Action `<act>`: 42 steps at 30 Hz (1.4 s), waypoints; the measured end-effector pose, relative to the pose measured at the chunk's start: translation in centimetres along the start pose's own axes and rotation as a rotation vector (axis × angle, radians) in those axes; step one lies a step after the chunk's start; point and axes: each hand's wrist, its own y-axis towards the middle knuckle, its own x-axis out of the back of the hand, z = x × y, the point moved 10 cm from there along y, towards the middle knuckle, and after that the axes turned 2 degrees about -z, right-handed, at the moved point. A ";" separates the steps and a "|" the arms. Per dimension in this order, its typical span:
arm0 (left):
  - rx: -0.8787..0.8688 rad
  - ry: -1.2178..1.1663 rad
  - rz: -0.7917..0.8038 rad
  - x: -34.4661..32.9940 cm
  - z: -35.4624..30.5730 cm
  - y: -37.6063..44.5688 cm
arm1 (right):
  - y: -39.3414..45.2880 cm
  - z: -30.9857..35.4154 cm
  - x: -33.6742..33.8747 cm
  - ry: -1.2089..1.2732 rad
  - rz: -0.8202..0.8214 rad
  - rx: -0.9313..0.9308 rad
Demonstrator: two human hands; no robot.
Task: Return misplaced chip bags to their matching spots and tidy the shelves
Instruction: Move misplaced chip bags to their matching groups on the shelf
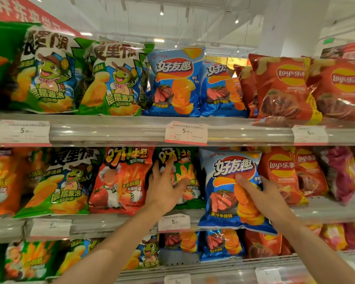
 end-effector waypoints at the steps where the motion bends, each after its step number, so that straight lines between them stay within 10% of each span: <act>1: -0.005 -0.031 -0.025 0.2 0.1 0.0 | -0.1 0.1 0.2 -0.013 -0.003 0.002; 15: -0.194 -0.178 -0.050 0.2 -3.7 -1.4 | -0.6 -0.6 4.7 -0.037 -0.076 -0.036; 24: -0.305 0.128 -0.103 3.3 -6.7 -5.1 | -1.6 -0.7 5.6 -0.048 -0.059 -0.043; 42: -0.229 0.202 -0.164 14.4 -0.3 -10.9 | -0.4 3.8 -5.4 0.062 0.093 0.049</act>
